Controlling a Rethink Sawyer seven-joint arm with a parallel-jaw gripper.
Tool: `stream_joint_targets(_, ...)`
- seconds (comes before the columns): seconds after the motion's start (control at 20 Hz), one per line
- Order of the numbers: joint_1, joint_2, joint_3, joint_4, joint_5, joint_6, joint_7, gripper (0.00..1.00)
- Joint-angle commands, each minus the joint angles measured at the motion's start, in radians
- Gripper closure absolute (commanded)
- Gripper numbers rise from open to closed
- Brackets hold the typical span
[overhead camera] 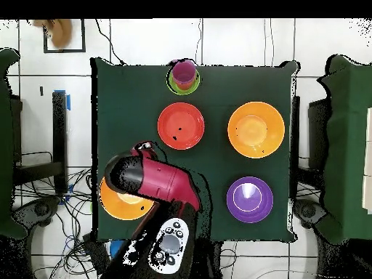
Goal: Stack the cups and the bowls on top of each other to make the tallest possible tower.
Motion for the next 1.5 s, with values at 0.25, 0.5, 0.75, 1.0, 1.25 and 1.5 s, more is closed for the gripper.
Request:
stream_joint_targets(0.25, -0.044, 0.046, 0.042, 0.081, 0.010, -0.036, 0.142, 0.00)
stream_joint_targets(0.5, -0.081, 0.028, 0.040, 0.121, -0.034, -0.061, 0.093, 0.00)
stream_joint_targets(0.75, -0.142, -0.007, 0.059, 0.187, -0.071, -0.096, 0.042, 0.00)
stream_joint_targets(1.0, -0.194, -0.012, 0.109, 0.258, -0.087, -0.169, 0.041, 0.00)
stream_joint_targets(1.25, -0.202, 0.003, 0.122, 0.284, -0.117, -0.217, 0.047, 0.00)
stream_joint_targets(1.5, -0.217, 0.025, 0.149, 0.297, -0.131, -0.264, 0.060, 0.00)
